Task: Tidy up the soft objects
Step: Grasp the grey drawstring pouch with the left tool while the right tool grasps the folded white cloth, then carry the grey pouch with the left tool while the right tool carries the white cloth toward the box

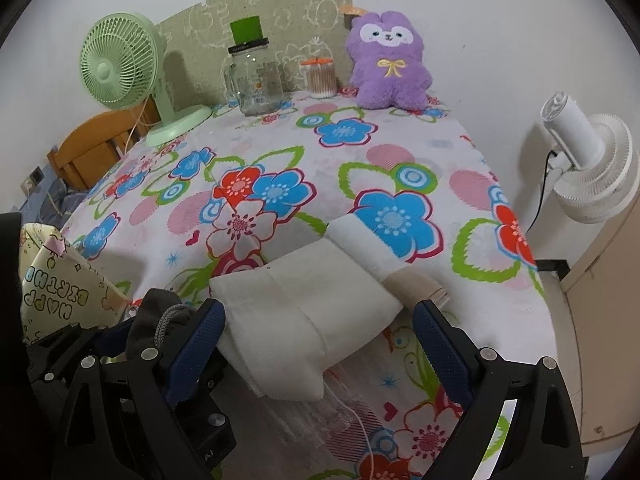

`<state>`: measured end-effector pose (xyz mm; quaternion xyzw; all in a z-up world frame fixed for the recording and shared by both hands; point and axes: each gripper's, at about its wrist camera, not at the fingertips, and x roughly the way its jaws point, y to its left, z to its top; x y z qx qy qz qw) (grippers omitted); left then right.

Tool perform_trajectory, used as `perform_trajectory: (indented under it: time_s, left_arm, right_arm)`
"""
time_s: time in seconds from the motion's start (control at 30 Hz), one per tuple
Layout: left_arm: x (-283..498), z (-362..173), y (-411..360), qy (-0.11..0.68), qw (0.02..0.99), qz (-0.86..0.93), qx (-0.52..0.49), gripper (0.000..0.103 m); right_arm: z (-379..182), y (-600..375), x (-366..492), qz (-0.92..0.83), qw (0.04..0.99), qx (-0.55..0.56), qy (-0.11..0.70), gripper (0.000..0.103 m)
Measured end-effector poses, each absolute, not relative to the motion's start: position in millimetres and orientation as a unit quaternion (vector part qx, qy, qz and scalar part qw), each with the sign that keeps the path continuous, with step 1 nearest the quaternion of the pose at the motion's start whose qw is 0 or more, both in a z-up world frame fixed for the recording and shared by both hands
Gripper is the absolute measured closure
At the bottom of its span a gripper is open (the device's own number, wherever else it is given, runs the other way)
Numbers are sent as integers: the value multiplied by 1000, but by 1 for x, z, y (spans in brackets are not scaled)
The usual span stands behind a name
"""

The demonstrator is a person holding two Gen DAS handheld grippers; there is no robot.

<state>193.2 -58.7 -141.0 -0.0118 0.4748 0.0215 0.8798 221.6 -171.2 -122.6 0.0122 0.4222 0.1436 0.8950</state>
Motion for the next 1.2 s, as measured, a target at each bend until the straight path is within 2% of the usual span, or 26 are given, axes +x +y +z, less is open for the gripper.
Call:
perform_trajectory:
  time_s: [0.17, 0.2, 0.27, 0.37, 0.4, 0.43, 0.5, 0.7, 0.93, 1.2]
  left_arm:
    - [193, -141, -60, 472, 881, 21, -6, 39]
    - [193, -141, -61, 471, 882, 21, -3, 40]
    - [192, -140, -62, 468, 883, 21, 3, 40]
    - [191, -140, -64, 467, 884, 21, 10, 41]
    - [190, -140, -64, 466, 884, 20, 12, 41]
    - [190, -140, -65, 467, 884, 18, 14, 41]
    - [188, -140, -66, 466, 884, 18, 17, 42]
    - [185, -138, -68, 467, 884, 12, 18, 42]
    - [177, -131, -70, 456, 890, 6, 21, 43]
    - [168, -123, -72, 446, 895, 2, 22, 43]
  right_arm:
    - [-128, -171, 224, 157, 887, 23, 433, 8]
    - [-129, -170, 223, 160, 887, 23, 433, 14]
    - [-130, -169, 223, 164, 884, 23, 437, 16]
    - [-130, -168, 221, 168, 884, 21, 435, 26]
    - [-130, -168, 221, 176, 882, 21, 437, 41]
    - [-131, -166, 221, 187, 877, 21, 442, 48]
    - [-131, -165, 219, 187, 877, 19, 442, 48]
    - [-127, -164, 213, 193, 879, 20, 435, 65]
    - [-120, -165, 205, 188, 887, 18, 422, 72]
    - [-110, -168, 194, 182, 895, 19, 408, 73]
